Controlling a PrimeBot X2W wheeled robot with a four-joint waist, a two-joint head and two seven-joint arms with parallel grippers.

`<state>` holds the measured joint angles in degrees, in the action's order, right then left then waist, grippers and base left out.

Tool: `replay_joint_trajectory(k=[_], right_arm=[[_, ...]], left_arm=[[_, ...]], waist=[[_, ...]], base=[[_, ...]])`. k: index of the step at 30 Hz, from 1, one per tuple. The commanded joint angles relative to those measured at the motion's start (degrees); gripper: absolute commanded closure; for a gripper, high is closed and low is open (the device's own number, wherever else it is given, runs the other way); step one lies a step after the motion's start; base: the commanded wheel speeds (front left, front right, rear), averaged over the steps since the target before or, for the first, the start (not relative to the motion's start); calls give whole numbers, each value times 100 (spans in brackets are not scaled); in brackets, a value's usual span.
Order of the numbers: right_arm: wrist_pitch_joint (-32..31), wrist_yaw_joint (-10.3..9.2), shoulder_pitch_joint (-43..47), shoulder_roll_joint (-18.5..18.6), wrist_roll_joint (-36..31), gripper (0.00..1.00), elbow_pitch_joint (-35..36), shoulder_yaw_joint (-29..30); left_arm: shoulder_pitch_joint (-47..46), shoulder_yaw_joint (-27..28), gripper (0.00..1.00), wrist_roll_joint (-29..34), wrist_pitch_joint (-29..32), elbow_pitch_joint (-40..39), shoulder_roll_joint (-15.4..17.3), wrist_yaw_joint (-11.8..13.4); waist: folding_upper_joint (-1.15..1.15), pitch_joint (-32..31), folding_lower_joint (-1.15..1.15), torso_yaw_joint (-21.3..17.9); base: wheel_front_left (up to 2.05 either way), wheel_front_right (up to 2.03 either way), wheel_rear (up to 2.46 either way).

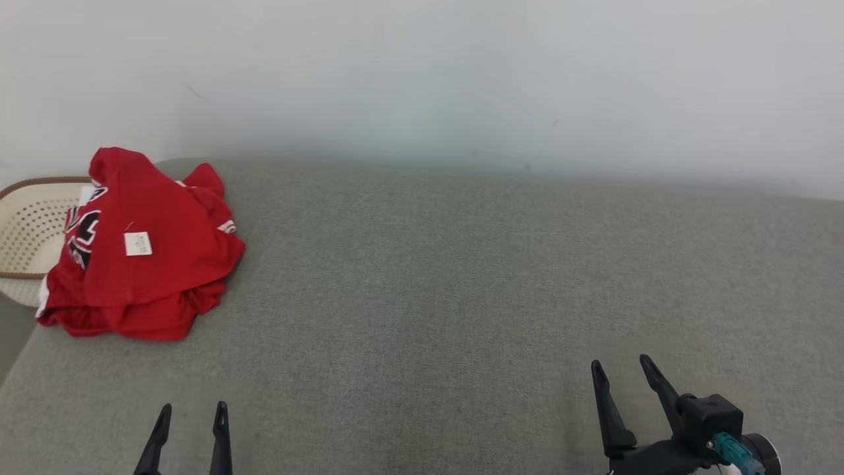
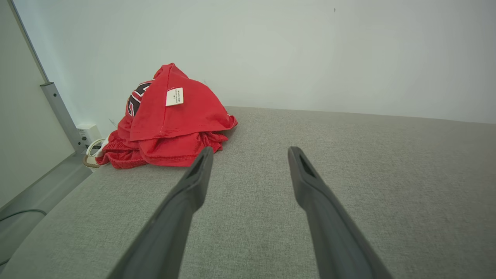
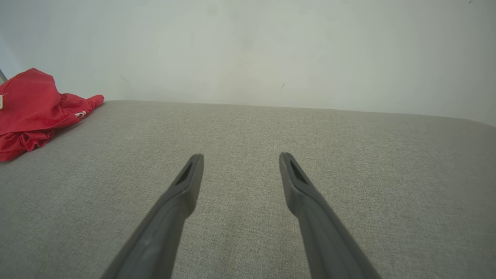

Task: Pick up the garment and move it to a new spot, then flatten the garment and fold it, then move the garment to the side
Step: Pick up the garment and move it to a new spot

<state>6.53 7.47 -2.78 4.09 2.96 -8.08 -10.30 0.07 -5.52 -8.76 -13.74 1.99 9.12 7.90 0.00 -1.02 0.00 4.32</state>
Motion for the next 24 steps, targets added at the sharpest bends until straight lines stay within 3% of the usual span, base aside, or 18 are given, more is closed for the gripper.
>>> replay_joint_trajectory(k=[1, 24], right_arm=[[20, 4, 84, -10, 63, 0, -29, -5], [185, 4, 83, -88, 250, 0, -378, -158]], left_arm=[[139, 54, 0, -60, -17, -29, 59, 50], [284, 208, 0, -51, -10, -142, 184, 355]], waist=[[0, -45, 0, 442], [0, -298, 0, 1956]], base=[[0, 0, 0], [0, 0, 0]])
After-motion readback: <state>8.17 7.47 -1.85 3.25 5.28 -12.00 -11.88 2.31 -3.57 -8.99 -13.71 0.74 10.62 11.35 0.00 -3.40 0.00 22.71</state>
